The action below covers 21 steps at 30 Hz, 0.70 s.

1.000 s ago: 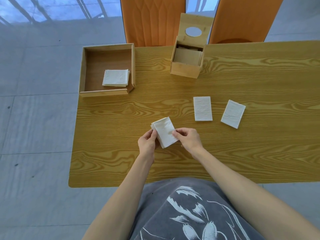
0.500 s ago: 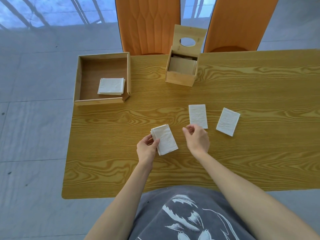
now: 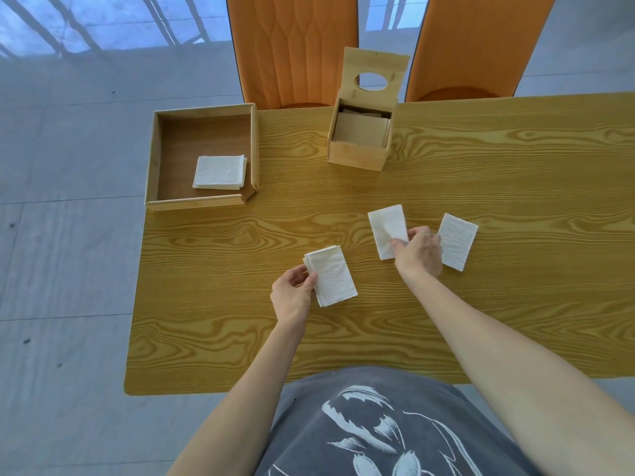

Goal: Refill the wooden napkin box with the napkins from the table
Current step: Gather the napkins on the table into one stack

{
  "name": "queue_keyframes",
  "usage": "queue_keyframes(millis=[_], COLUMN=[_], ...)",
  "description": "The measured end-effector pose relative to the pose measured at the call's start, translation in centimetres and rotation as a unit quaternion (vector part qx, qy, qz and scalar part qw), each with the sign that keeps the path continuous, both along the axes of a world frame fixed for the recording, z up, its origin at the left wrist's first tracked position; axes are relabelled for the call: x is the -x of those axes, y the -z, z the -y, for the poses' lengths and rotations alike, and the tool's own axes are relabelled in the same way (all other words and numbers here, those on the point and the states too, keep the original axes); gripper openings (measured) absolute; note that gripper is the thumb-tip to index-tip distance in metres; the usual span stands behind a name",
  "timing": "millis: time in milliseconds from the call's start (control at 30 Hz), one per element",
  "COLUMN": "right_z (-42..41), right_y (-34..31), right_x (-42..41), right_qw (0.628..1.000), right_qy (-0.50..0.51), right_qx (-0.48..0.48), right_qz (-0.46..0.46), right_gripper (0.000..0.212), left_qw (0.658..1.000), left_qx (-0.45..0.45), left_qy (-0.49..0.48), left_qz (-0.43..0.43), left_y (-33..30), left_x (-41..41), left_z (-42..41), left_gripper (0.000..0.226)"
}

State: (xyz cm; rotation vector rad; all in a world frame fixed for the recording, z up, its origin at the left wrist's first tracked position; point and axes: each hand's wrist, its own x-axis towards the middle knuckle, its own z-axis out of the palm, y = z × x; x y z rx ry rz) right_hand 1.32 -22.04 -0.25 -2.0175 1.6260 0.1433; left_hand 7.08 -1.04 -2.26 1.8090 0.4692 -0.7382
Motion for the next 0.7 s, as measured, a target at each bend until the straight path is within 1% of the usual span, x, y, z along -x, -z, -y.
queue_keyframes(millis=[100,167,233,300,333,367,433,500,567,633,700], right_z=[0.1,0.0,-0.1,-0.3,-0.4,-0.6,-1.2,-1.9,-2.7,-3.6,-4.4], right_y=[-0.1,-0.2,-0.4,-0.3,-0.5,-0.8,-1.5,-1.8,-1.8,-1.5,-1.1], right_x=[0.5,0.9,1.4,1.9,2.2,2.5,3.0,3.6,3.9,4.1,4.1], right_qw=[1.000,0.998,0.992,0.978,0.965,0.945,0.903,0.889,0.887,0.882,0.874], right_qy=[-0.018,-0.010,0.007,0.042,0.075,0.105,0.125,0.077,0.014,-0.034,-0.060], right_qx=[0.014,-0.006,-0.037,-0.087,-0.130,-0.180,-0.271,-0.317,-0.338,-0.355,-0.373], right_qz=[0.017,0.060,0.119,0.186,0.218,0.252,0.307,0.321,0.315,0.307,0.306], right_gripper=[0.031,0.031,0.028,0.015,0.011,0.012,0.037,0.057,0.063,0.063,0.062], left_qw=[1.000,1.000,1.000,1.000,1.000,1.000,1.000,1.000,1.000,0.999,0.999], left_qx=[0.005,0.011,0.017,0.020,0.021,0.021,0.022,0.025,0.027,0.030,0.034], left_qy=[0.000,-0.003,-0.005,-0.006,-0.007,-0.008,-0.010,-0.012,-0.010,-0.011,-0.013], left_qz=[0.000,0.000,-0.001,-0.001,0.000,0.001,0.006,0.007,0.004,0.004,0.009], left_y=[0.0,0.0,-0.1,-0.1,-0.1,-0.1,-0.1,-0.1,-0.1,-0.1,-0.2], left_x=[0.2,0.4,0.6,0.8,0.9,1.0,1.2,1.2,1.2,1.3,1.4], left_z=[0.2,0.3,0.5,0.6,0.6,0.6,0.7,0.8,0.9,0.9,0.8], left_gripper=[0.029,0.028,0.028,0.029,0.030,0.030,0.029,0.029,0.029,0.030,0.030])
